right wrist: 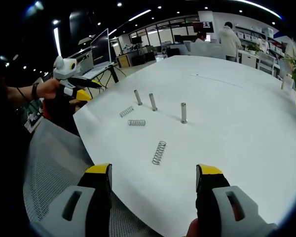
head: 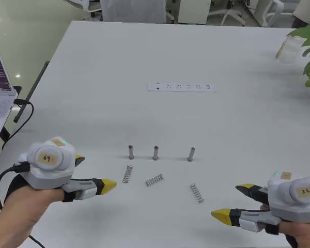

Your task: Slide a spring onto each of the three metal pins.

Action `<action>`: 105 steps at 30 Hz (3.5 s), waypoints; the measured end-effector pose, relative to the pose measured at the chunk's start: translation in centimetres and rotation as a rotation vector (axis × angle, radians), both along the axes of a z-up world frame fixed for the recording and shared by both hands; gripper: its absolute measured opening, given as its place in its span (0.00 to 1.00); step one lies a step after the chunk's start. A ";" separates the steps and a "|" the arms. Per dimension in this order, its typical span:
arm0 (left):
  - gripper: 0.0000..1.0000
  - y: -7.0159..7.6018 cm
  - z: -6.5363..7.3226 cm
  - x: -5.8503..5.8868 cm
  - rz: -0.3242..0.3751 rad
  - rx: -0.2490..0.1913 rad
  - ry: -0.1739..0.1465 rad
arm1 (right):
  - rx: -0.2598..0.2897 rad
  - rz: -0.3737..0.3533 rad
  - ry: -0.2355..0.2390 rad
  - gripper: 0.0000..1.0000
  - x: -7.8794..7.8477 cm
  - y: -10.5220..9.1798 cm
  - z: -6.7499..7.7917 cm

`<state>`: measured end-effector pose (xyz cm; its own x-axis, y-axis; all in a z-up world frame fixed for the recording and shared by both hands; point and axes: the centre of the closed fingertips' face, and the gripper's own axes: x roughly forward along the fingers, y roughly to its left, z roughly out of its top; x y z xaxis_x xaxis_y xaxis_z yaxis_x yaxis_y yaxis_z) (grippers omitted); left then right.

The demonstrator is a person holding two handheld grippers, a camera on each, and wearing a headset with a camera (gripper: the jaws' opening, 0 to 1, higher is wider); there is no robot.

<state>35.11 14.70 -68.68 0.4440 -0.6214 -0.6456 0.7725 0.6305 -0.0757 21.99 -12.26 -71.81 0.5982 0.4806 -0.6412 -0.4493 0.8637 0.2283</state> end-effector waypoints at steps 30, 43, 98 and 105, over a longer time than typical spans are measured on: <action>0.76 1.5 0.3 -2.8 0.033 -0.051 0.012 | -0.005 0.026 0.007 0.69 0.1 0.7 -0.1; 0.75 0.5 -0.2 -3.6 0.021 -0.061 0.030 | -0.007 0.024 0.010 0.69 -0.1 0.6 -0.2; 0.60 -5.2 -6.5 0.6 0.019 -0.056 0.117 | -0.019 0.012 0.020 0.68 -0.4 -0.7 0.0; 0.56 -5.6 -7.2 1.0 0.029 -0.054 0.121 | -0.018 0.012 0.023 0.68 -0.6 -0.7 -0.1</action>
<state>36.12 9.07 -75.93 0.3833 -0.6445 -0.6616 0.7371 0.6451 -0.2014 21.39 -12.97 -71.93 0.5777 0.4755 -0.6634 -0.4541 0.8626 0.2229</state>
